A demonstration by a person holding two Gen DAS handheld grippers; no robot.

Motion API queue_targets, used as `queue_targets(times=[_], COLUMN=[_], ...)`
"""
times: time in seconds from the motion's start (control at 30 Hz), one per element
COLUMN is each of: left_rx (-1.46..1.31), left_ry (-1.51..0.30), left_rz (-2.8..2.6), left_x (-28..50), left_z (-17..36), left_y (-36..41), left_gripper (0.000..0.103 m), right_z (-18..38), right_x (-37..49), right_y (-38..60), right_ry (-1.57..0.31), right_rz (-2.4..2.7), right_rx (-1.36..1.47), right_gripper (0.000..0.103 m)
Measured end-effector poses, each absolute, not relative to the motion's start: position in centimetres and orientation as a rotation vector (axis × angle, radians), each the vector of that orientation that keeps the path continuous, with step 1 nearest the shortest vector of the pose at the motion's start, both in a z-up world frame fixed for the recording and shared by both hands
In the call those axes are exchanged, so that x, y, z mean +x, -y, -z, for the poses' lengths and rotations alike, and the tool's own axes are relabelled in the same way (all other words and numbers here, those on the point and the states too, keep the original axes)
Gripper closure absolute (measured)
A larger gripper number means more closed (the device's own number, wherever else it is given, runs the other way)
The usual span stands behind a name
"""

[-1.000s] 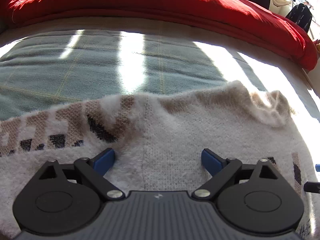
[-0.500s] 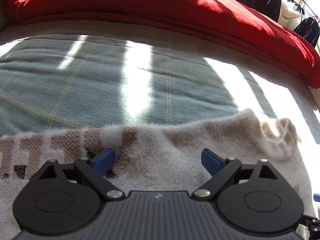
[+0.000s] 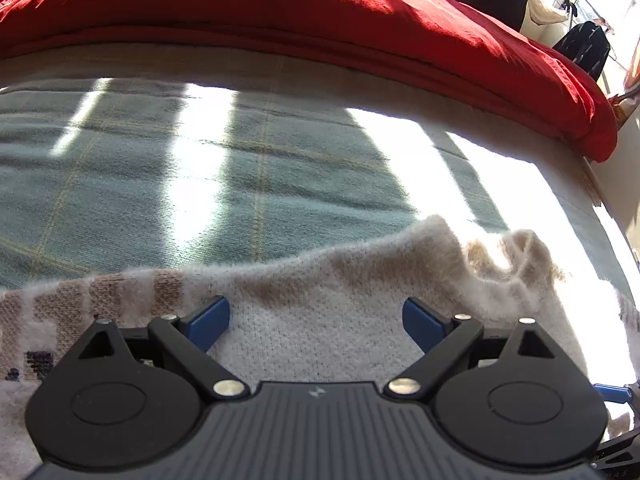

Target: Fold clothes

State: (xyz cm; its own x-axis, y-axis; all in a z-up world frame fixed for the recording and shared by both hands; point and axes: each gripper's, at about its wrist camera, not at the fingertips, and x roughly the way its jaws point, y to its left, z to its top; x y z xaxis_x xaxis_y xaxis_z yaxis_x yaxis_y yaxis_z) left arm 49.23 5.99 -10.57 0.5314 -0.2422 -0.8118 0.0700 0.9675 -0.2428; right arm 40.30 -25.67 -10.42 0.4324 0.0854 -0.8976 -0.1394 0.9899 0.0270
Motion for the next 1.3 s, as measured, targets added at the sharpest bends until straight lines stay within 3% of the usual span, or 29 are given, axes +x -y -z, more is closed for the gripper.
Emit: queue_targets(times=[0.37,0.73,1.03,1.3], left_rx=[-0.204,-0.138,-0.006,0.073], left_ry=[-1.006,-1.017,-1.038,-1.062], left_rz=[0.321,0.354,0.398,0.43], left_x=[49.9,52.7,48.7,44.7], left_z=[8.9,11.5,9.3,8.3], left_y=[-2.2,2.4,3.1,4.2], left_gripper=[0.011,0.01,0.01,0.01], right_z=[9.9,8.2,6.3,8.0], right_x=[40.1,38.8,37.4,35.8], right_y=[25.9,27.3,30.9,34.6], right_ry=[-1.11,-1.039,-0.936,-1.02], right_rz=[-0.159,-0.168,-0.055,0.065], right_rx=[-0.052,0.079,0.184,0.176], right_gripper=[0.0,0.0,0.0,0.0])
